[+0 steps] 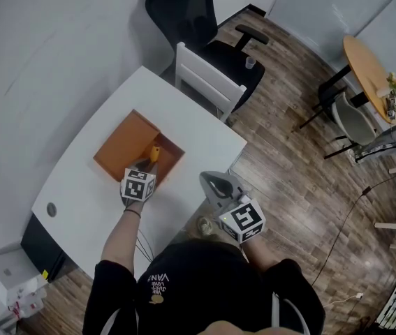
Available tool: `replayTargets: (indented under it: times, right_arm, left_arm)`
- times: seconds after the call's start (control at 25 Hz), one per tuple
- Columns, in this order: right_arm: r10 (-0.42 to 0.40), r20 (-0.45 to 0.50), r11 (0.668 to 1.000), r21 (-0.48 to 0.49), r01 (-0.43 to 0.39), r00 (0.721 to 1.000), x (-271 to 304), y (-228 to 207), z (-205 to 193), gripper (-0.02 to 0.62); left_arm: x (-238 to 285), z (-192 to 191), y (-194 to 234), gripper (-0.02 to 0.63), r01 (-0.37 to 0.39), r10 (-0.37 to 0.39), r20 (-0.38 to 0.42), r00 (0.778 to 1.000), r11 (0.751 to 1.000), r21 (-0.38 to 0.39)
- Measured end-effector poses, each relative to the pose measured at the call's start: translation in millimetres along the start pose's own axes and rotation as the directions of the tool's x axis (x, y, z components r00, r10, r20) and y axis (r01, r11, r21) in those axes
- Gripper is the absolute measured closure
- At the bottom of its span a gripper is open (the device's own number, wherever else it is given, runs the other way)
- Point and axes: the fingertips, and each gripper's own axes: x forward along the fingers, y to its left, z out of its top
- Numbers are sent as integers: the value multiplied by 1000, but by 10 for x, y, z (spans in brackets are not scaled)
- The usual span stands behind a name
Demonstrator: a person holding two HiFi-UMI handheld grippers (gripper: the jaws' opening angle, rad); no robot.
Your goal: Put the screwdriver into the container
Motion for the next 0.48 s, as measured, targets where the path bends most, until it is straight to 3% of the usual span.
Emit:
replayTargets:
  times: [0.48]
  right_arm:
    - [-2, -10, 1000, 1, 2, 1000, -2, 1, -26, 583]
  left_arm:
    - [139, -160, 37, 517, -1, 7, -119, 993, 999, 47]
